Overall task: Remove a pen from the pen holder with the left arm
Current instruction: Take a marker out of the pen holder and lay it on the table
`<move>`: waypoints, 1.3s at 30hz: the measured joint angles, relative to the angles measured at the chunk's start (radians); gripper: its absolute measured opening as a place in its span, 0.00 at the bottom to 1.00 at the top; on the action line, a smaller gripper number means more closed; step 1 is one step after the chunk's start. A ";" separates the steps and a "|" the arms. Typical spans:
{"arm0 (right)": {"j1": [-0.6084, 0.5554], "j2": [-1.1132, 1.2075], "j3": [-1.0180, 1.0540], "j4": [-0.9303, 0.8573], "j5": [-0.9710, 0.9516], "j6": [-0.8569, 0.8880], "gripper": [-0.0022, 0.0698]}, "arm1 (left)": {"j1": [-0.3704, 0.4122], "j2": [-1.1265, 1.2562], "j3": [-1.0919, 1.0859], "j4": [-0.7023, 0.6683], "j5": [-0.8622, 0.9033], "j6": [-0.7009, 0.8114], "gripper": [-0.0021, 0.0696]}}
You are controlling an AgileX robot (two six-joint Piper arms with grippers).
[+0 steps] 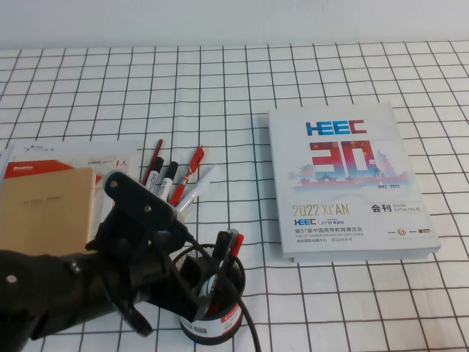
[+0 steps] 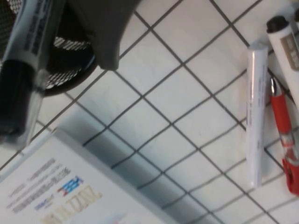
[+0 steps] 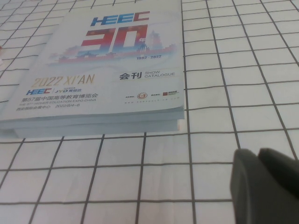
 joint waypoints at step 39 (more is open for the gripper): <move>0.000 0.000 0.000 0.000 0.000 0.000 0.01 | 0.000 0.110 -0.071 -0.048 -0.001 0.040 0.38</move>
